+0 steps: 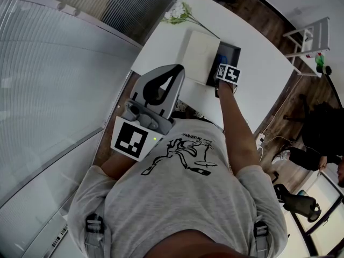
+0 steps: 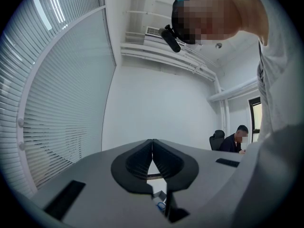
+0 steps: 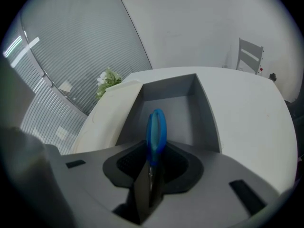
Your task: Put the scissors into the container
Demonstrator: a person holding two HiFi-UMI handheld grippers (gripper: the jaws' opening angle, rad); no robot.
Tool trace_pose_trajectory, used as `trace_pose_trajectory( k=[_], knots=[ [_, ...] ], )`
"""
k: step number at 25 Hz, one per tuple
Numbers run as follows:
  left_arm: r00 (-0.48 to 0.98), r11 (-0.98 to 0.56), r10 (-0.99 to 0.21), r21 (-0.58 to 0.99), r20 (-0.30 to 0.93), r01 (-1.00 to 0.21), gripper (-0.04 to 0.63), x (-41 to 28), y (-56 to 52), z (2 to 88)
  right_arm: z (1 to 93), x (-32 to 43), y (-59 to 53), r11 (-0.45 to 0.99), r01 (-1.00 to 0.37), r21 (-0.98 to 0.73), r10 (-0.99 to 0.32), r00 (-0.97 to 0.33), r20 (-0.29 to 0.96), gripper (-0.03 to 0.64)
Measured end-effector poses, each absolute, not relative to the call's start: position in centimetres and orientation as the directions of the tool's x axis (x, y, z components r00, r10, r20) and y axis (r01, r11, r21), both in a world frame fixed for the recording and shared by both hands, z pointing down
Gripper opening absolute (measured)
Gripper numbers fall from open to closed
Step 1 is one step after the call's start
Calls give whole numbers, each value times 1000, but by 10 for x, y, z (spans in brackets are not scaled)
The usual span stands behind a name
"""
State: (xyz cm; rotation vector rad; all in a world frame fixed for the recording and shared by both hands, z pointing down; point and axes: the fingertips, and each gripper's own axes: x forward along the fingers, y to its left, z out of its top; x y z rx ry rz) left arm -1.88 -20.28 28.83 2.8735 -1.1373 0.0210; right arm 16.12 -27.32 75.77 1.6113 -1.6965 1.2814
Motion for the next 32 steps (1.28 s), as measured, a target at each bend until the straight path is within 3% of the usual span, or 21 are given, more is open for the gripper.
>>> trace_pose_trajectory(
  k=[14,32],
  knots=[
    [722,-720,-692,48,15,-692,21,-23,-199,287,752,163,-272,-137,-949,-285,-500,-183,846,153],
    [717,-716,-697,51,-6,-696,21,-30,-195,282,743,167,-269,-158,-949,-272,-513,-156,844,161]
  ],
)
